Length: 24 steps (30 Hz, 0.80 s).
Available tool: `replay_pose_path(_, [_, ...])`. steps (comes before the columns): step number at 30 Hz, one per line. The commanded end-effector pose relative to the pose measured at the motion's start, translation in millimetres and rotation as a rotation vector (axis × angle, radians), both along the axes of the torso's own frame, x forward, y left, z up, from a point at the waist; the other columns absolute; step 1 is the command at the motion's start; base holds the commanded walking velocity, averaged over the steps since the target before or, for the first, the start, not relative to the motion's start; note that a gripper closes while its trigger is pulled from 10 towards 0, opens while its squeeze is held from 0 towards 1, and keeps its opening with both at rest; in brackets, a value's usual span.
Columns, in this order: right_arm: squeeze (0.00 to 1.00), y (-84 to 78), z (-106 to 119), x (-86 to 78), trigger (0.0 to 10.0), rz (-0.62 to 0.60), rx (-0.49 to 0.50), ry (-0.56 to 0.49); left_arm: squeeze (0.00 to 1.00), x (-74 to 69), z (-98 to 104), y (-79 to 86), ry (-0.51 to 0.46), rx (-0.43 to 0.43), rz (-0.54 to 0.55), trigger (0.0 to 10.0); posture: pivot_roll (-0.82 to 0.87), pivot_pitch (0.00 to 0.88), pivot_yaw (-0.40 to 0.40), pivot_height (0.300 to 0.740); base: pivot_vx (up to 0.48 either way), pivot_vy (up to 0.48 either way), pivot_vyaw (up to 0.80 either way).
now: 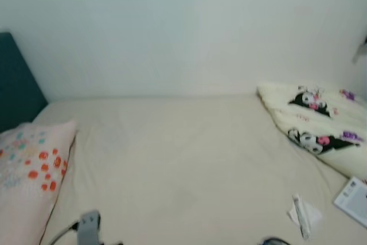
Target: Clean up the room
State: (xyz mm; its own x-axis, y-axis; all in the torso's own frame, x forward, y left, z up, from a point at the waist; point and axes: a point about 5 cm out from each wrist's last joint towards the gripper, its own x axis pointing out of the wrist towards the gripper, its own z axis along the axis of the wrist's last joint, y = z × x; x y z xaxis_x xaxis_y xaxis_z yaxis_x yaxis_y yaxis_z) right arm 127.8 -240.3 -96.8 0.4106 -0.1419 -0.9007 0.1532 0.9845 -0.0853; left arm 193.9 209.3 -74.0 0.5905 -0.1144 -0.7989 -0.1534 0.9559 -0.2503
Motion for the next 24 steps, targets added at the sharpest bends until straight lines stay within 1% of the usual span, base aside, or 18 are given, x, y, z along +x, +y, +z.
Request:
replay_pose_path(1, [0.0, 5.4, -1.9, -2.0, 10.0, -0.009, 0.03, -0.004, 0.0, 1.2, 0.7, 0.8, 0.006, 0.008, -0.01, 10.0, -0.01, 0.0, 0.021, 0.74, 0.0, -0.48, 0.0])
replay_pose_path(6, [0.0, 4.6, -2.1, -4.5, 10.0, -0.006, 0.055, -0.013, 0.0, 3.6, 1.3, -2.6, 0.002, 0.004, -0.023, 10.0, -0.02, 0.0, 0.024, 0.74, 0.0, -0.48, 0.0])
replay_pose_path(11, [0.0, 4.3, -2.0, -4.9, 10.0, 0.001, 0.053, -0.014, 0.0, 3.1, 0.9, -3.6, 0.004, 0.003, -0.03, 10.0, -0.02, 0.0, 0.024, 0.74, 0.0, -0.48, 0.0])
replay_pose_path(24, [0.0, 12.9, -3.1, -2.3, 10.0, 0.016, 0.082, -0.024, 0.0, -0.9, -1.4, -3.9, 0.022, 0.006, -0.025, 10.0, -0.02, 0.0, 0.024, 0.74, 0.0, -0.48, 0.0])
